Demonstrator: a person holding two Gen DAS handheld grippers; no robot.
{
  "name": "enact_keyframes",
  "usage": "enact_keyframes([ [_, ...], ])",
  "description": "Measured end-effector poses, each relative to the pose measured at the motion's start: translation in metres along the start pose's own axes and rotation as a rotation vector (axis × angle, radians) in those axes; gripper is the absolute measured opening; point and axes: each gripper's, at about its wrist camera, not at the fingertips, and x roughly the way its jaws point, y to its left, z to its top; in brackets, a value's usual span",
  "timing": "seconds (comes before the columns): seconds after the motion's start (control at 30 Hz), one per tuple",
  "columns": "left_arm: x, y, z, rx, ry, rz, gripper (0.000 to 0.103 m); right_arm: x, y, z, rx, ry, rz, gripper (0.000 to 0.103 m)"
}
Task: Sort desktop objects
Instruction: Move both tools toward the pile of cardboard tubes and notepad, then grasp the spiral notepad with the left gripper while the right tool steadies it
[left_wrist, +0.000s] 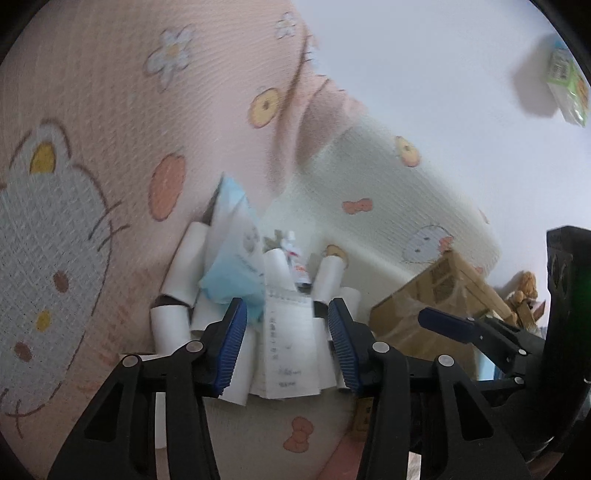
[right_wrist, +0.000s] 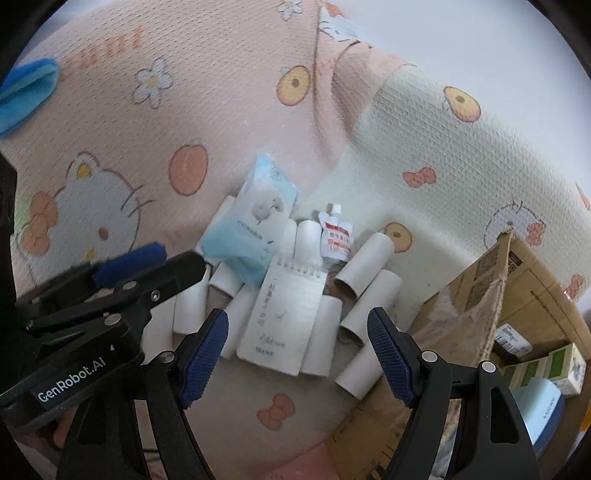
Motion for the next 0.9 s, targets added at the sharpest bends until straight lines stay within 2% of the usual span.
enact_keyframes([
  [0.1,0.006,0.011,-0.001,-0.003,0.003,0.047,0.041,0.013,0.002,0.003,0.021,0.016,0.018,0.076],
  [0.33,0.020,0.032,-0.009,-0.007,0.016,0.007,0.036,0.045,0.006,0.002,0.079,0.049,0.045,0.076],
  [0.5,0.037,0.039,-0.014,-0.027,0.070,0.000,0.033,0.066,0.012,-0.001,0.066,0.084,0.042,0.076],
  [0.63,0.056,0.049,-0.012,-0.082,0.145,-0.061,0.033,0.079,0.005,-0.004,0.085,0.122,0.022,0.076],
  [0.8,0.086,0.063,-0.010,-0.176,0.251,-0.157,0.033,0.105,-0.006,-0.013,0.139,0.239,0.058,0.076],
  [0.9,0.099,0.059,-0.012,-0.171,0.279,-0.135,0.033,0.110,-0.009,-0.014,0.156,0.235,0.070,0.076],
])
